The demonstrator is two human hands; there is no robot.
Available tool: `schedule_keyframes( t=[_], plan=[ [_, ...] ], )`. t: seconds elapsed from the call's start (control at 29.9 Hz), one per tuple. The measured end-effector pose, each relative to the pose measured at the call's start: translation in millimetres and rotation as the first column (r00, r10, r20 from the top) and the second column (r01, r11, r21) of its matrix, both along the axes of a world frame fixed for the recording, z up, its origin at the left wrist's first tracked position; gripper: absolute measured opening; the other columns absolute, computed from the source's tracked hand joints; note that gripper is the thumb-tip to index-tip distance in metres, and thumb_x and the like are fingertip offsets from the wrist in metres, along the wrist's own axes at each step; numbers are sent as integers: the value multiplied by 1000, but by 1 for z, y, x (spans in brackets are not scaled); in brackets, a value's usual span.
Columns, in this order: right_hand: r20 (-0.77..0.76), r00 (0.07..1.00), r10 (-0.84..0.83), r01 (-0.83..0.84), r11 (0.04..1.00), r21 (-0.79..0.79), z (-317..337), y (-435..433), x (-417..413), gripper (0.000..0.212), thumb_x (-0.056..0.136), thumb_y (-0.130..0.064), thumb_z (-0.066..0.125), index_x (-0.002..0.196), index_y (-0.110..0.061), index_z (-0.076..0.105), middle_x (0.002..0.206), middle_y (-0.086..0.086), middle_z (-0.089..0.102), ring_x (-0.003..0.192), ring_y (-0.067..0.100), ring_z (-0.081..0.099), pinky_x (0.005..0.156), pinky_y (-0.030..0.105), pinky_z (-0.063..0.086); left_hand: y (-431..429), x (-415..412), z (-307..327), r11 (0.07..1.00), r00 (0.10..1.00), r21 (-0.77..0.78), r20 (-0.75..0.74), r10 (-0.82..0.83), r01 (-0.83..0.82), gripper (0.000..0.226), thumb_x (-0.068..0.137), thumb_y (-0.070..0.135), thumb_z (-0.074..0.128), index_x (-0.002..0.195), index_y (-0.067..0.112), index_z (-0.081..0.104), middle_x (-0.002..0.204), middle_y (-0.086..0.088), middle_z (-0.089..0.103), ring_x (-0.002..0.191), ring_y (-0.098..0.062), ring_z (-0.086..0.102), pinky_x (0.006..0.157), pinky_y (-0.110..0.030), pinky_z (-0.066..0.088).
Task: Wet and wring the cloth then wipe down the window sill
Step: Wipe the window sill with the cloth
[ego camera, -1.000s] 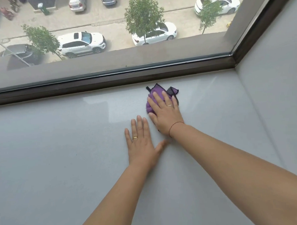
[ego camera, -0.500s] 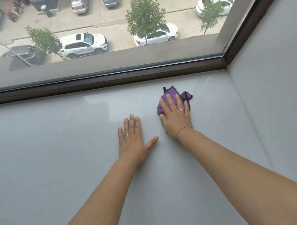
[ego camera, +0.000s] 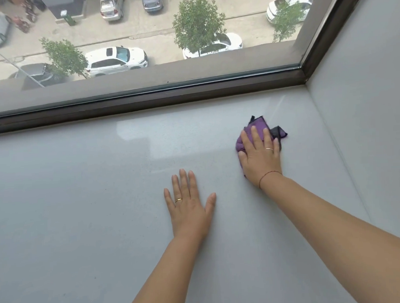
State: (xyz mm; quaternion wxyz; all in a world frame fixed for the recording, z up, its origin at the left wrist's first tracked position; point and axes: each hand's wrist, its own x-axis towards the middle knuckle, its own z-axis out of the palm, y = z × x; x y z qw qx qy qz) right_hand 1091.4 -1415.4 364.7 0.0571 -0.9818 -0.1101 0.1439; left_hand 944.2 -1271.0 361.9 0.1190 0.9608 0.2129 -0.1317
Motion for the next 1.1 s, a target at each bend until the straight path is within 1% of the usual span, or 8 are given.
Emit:
schedule_keyframes(
  t=[0.2,0.33,0.47,0.54,0.7,0.97,1.04,1.1],
  plan=[
    [9,905,426,-426,904,46,-2,11,-56,55,100,-43,21,150,-36,-2,159,-8,-12,146,18,-15,116,39,-14,6,5,1,992,998,-111,-31,-60,56,78,95,57,23,146,20,-22,153,2,-32,140,-17,-32,111,-42,-22],
    [16,989,149,-148,989,-29,0,-49,-36,55,100,-42,22,150,-35,1,160,-8,-9,147,17,-11,117,38,-7,13,-11,6,985,995,-137,-2,-103,102,79,94,57,25,146,20,-22,153,3,-32,139,-15,-33,112,-39,-22],
    [-13,989,-144,144,989,-23,5,-47,-48,56,99,-40,24,151,-32,5,160,-5,-7,147,22,-10,118,44,-6,2,-49,9,982,984,-66,26,-176,178,80,92,61,20,139,23,-32,148,5,-39,134,-15,-40,112,-40,-24],
    [-17,996,-89,89,996,3,6,-16,-73,57,99,-42,24,151,-32,2,160,-5,-9,146,23,-12,116,45,-9,-6,-64,8,981,983,-70,15,-181,182,81,92,63,20,136,24,-35,148,4,-39,133,-16,-40,111,-40,-24],
    [-14,928,371,-371,928,31,0,-2,-135,55,100,-43,20,149,-36,-4,158,-8,-16,145,18,-18,115,38,-15,-18,-94,4,976,976,-56,-40,-212,210,89,85,73,17,134,22,-37,144,4,-42,133,-21,-41,111,-41,-23],
    [-35,991,-128,126,991,-39,8,-63,-127,55,100,-40,23,151,-33,2,160,-6,-9,146,21,-12,118,43,-7,-7,-101,3,952,955,-94,-43,-295,290,91,86,72,24,135,23,-35,146,5,-40,131,-15,-41,110,-40,-24],
    [-51,990,-128,128,992,-7,10,-35,-144,56,100,-41,23,150,-33,2,160,-5,-10,146,23,-13,116,44,-9,-7,-101,3,953,954,-84,-50,-295,291,92,87,71,24,138,21,-33,150,3,-36,134,-16,-38,111,-40,-23],
    [-32,998,49,-48,998,33,7,-11,-170,56,100,-42,21,150,-34,-2,159,-7,-13,145,21,-17,115,42,-13,-7,-107,5,962,961,-41,-41,-273,272,90,87,72,22,137,22,-34,151,0,-36,136,-19,-37,112,-41,-22]
  ],
)
